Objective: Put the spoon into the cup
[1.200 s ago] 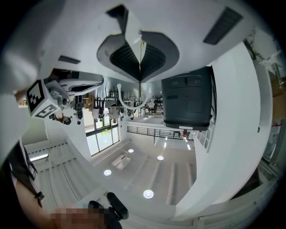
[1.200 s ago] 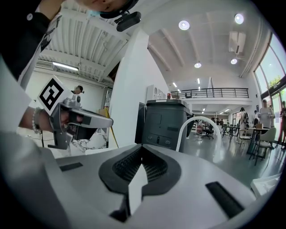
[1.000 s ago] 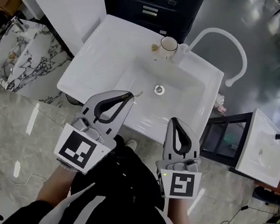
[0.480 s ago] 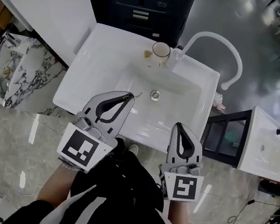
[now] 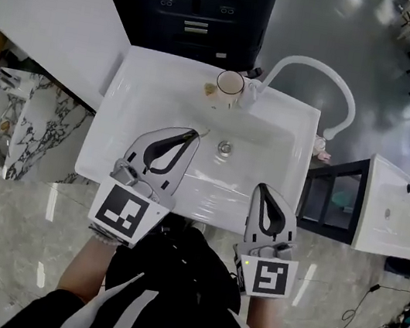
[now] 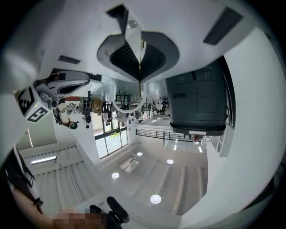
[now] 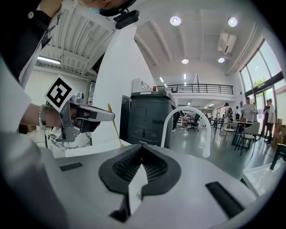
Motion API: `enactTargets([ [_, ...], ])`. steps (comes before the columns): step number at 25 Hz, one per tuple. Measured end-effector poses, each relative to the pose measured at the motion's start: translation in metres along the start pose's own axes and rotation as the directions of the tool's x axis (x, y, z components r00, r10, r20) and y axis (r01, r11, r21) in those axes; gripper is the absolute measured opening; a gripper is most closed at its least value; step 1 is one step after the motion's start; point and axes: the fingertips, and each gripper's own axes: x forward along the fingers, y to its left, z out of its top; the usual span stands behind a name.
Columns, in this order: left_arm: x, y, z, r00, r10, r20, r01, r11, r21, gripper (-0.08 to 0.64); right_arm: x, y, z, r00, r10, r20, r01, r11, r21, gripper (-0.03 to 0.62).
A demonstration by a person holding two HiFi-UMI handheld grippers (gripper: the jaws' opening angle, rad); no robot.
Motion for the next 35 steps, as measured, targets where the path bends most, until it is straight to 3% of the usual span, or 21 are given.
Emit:
enactTargets([
  [16,0.063,0.05,-0.001,0.999,-0.024,0.033,0.02,0.994,0.103,0.005,0.024,-0.012,-0.006,0.997,-0.062,-0.041,0.063,0.998,0.019,0.0],
  [35,0.126,0.081,-0.001,0.996,-0.053,0.068,0.044,0.992,0.119,0.005,0.043,-0.018,-0.014,0.994,-0.077,-0.08,0.079,0.997,0.025,0.0],
])
